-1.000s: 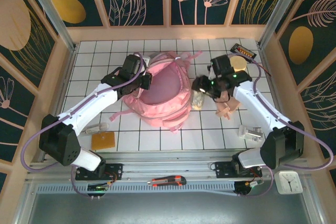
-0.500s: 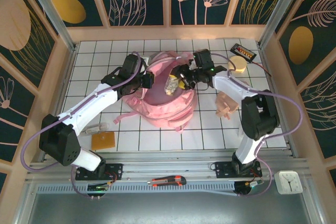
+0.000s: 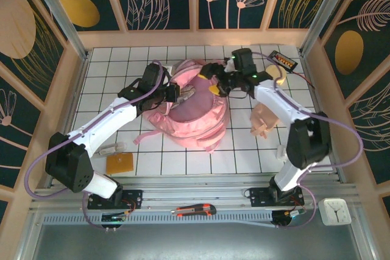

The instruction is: Pack the student bag

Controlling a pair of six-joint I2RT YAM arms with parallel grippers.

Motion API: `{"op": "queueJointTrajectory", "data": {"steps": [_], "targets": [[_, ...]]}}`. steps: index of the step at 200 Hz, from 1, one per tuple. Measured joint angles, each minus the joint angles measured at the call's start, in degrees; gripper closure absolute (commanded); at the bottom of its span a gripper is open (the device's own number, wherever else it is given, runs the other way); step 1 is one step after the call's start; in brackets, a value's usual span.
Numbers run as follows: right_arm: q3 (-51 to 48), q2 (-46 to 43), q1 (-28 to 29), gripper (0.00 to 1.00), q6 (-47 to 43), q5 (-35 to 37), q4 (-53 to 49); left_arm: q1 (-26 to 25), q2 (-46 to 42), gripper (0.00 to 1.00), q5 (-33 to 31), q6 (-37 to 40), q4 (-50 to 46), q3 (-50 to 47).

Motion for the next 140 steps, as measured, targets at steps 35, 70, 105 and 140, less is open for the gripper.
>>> {"op": "queueJointTrajectory", "data": {"steps": [35, 70, 105, 140], "targets": [[-6.0, -13.3, -11.5, 0.17, -7.2, 9.3, -9.8, 0.0, 0.0, 1.00, 0.0, 0.0, 0.2, -0.3], [-19.0, -23.0, -28.5, 0.18, -13.6, 16.6, -16.3, 0.0, 0.0, 1.00, 0.0, 0.0, 1.1, -1.0], [-27.2, -22.2, -39.8, 0.21, -18.0, 17.6, -18.4, 0.0, -0.1, 1.00, 0.1, 0.0, 1.9, -1.7], [-27.8, -14.1, -41.4, 0.29, -19.9, 16.1, -14.7, 0.0, -0.5, 1.00, 0.2, 0.0, 2.0, -2.0]]}}
